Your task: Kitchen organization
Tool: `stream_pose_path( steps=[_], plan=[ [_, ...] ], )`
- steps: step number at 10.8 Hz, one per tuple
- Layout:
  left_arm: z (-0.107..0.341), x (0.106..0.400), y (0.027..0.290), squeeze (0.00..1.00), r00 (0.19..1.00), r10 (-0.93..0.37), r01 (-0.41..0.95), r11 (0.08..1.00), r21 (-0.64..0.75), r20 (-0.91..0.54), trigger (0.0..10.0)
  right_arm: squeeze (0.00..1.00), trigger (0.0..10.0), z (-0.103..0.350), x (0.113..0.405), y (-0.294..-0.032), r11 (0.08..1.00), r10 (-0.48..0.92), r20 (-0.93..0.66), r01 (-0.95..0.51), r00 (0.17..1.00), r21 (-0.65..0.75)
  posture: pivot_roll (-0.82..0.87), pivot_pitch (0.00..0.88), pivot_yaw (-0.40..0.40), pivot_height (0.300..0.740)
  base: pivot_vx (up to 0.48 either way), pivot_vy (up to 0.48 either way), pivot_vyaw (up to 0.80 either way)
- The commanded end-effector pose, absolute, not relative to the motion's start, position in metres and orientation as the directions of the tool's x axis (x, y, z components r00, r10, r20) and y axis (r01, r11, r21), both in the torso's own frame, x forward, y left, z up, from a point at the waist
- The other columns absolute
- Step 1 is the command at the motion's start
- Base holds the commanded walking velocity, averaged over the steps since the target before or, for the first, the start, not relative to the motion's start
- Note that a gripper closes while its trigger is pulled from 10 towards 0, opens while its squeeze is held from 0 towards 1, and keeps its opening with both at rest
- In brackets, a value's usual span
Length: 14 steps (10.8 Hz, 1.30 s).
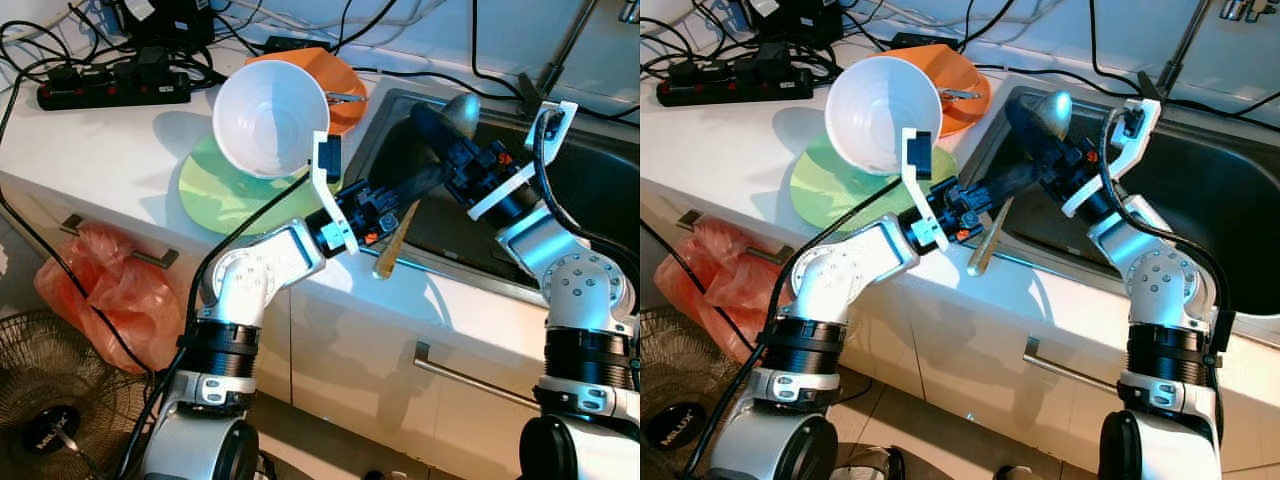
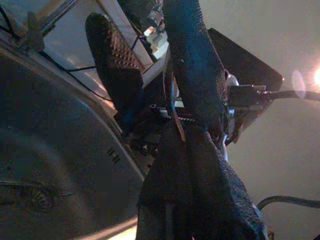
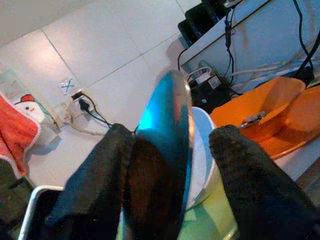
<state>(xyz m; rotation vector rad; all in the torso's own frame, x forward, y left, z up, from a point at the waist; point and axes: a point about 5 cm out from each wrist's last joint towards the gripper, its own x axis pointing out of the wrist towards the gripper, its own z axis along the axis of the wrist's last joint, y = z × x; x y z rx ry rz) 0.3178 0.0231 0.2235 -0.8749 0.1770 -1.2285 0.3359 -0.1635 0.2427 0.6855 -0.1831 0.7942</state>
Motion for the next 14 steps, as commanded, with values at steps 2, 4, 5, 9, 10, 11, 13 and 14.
stream_pose_path(
  steps=[2, 4, 5, 9, 10, 11, 13, 14],
  plan=[
    [0.226, 0.316, 0.026, 0.0, 0.358, -0.871, 0.768, 0.071, -0.637, 0.335, 10.0, 0.0, 0.0, 0.244, 0.336, -0.171, 0.521, 0.584, 0.399, -0.703, 0.707, 0.484, 0.05, 0.083, -0.012, 0.74, 0.0, 0.0, 0.0],
    [0.226, 0.317, 0.027, 0.0, 0.364, -0.869, 0.77, 0.08, -0.633, 0.334, 10.0, 0.0, 0.0, 0.243, 0.336, -0.175, 0.536, 0.561, 0.4, -0.686, 0.725, 0.492, 0.05, 0.081, -0.011, 0.74, 0.0, 0.0, 0.0],
    [0.226, 0.317, 0.027, 0.0, 0.365, -0.87, 0.772, 0.084, -0.63, 0.332, 10.0, 0.0, 0.0, 0.243, 0.336, -0.177, 0.54, 0.552, 0.402, -0.681, 0.73, 0.495, 0.05, 0.081, -0.011, 0.74, 0.0, 0.0, 0.0],
    [0.225, 0.321, 0.03, 0.0, 0.406, -0.865, 0.797, 0.177, -0.577, 0.295, 10.0, 0.0, 0.0, 0.244, 0.338, -0.178, 0.545, 0.552, 0.4, -0.68, 0.732, 0.491, 0.05, 0.083, -0.015, 0.74, 0.0, 0.0, 0.0],
    [0.224, 0.323, 0.031, 0.0, 0.417, -0.86, 0.791, 0.185, -0.583, 0.294, 10.0, 0.0, 0.0, 0.243, 0.338, -0.178, 0.546, 0.552, 0.399, -0.679, 0.732, 0.491, 0.05, 0.083, -0.015, 0.74, 0.0, 0.0, 0.0],
    [0.224, 0.325, 0.033, 0.0, 0.432, -0.852, 0.787, 0.196, -0.585, 0.295, 10.0, 0.0, 0.0, 0.243, 0.338, -0.179, 0.548, 0.552, 0.397, -0.678, 0.733, 0.49, 0.05, 0.082, -0.014, 0.74, 0.0, 0.0, 0.0],
    [0.229, 0.331, 0.036, 0.0, 0.466, -0.828, 0.781, 0.219, -0.585, 0.312, 10.0, 0.0, 0.0, 0.236, 0.335, -0.178, 0.557, 0.57, 0.371, -0.677, 0.733, 0.482, 0.05, 0.081, -0.014, 0.74, 0.0, 0.0, 0.0],
    [0.233, 0.333, 0.038, 0.0, 0.473, -0.815, 0.78, 0.211, -0.59, 0.334, 10.0, 0.0, 0.0, 0.235, 0.335, -0.178, 0.554, 0.575, 0.368, -0.679, 0.731, 0.482, 0.05, 0.081, -0.015, 0.74, 0.0, 0.0, 0.0]
  ],
)
